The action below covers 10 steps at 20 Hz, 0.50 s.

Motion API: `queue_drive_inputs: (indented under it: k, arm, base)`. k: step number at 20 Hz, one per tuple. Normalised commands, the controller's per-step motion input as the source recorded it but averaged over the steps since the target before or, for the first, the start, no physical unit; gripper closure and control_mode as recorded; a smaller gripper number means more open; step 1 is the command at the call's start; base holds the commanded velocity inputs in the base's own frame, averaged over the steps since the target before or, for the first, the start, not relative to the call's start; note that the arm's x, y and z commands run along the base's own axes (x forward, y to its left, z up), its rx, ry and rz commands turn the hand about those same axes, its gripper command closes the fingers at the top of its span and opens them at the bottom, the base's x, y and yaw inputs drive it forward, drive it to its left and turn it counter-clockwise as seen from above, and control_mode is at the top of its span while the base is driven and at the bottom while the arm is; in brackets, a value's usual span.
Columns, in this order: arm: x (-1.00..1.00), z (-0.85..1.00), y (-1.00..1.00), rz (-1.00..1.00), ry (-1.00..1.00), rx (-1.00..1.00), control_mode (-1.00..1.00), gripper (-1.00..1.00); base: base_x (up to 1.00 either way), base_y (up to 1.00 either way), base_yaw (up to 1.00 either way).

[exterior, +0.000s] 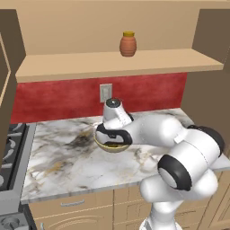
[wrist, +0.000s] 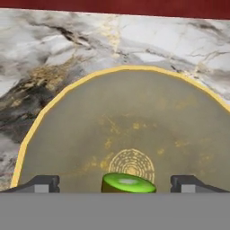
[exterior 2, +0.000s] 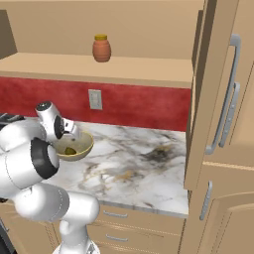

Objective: Pick the kiwi from the cabinet and place it in the bowl. Then pick the bowl and place it in the sink. Then turn on the sink facuet.

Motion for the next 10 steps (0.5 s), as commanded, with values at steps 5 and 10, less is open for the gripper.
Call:
queue_drive_inputs:
  k: [5,10]
  arm:
    - [0.0,-0.04,0.93,0.22,0.05,-0.16,-1.0,-1.0]
    - [0.0,-0.12,0.5,0.19,0.14,-0.08,-1.0,-1.0]
  base:
    - [0.0,0.0,0.0]
    - [0.0,0.0,0.0]
